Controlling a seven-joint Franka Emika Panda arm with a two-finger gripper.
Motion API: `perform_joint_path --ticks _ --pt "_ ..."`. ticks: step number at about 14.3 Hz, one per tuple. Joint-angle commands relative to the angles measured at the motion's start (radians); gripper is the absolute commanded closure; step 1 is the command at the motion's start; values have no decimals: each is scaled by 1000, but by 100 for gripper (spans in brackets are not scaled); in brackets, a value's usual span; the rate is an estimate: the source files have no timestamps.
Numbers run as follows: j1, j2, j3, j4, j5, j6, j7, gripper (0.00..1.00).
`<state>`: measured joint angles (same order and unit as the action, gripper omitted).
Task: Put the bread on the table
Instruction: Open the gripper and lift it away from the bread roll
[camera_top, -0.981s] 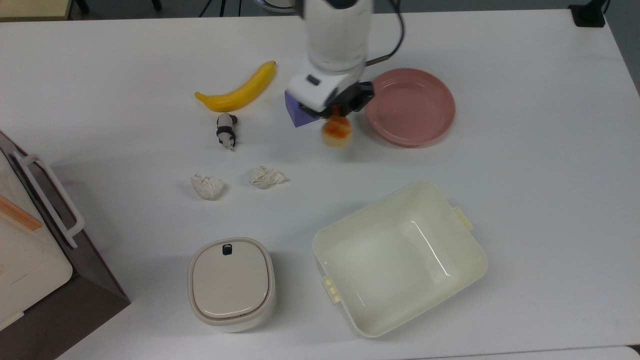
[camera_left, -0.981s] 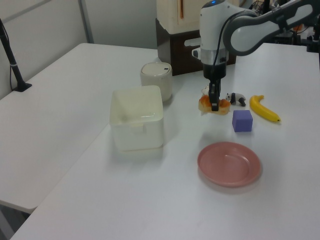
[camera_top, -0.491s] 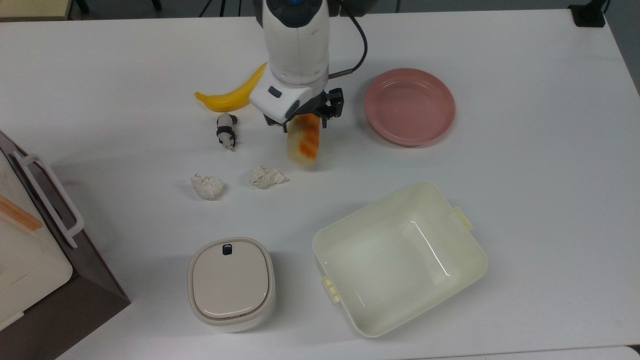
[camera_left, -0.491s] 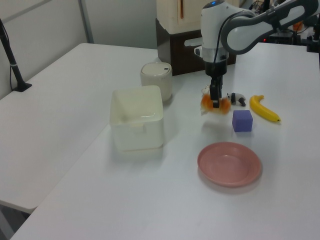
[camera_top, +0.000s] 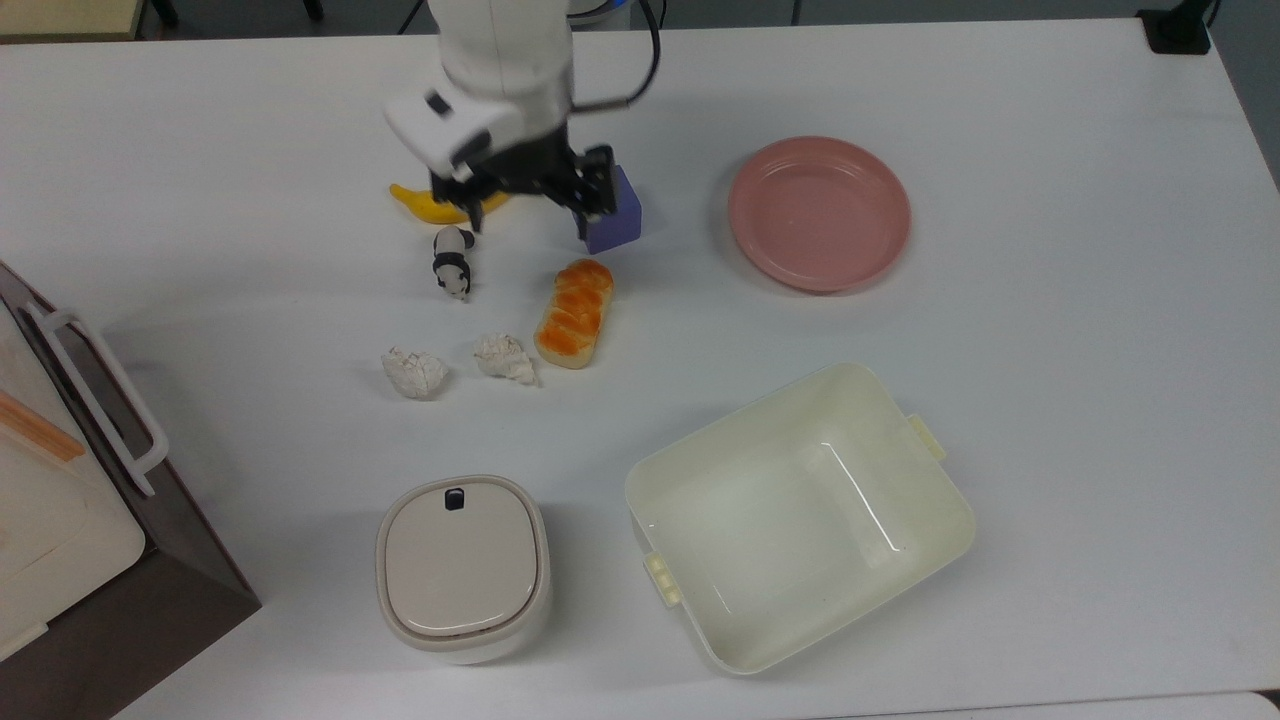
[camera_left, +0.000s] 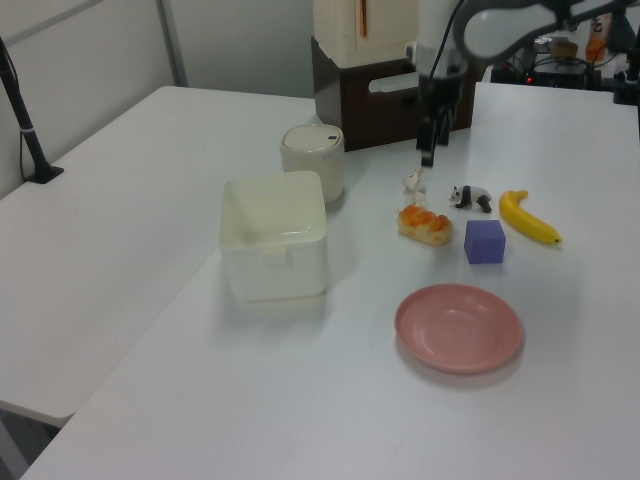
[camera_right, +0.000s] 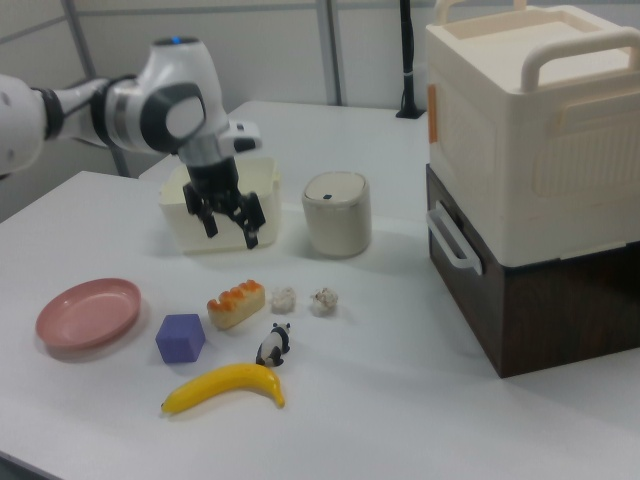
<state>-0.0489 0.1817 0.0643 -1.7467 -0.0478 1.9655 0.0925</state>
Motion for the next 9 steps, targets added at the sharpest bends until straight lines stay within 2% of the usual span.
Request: perform_joint_path --ticks 1,4,6,9 --pt "-6 -148 0 -28 -84 -127 79 0" --pt "-25 -197 -4 -27 -41 -166 85 0" --pt "-22 -212 -1 -27 49 -186 76 0" --pt "-20 -225 -1 -27 58 -208 70 0"
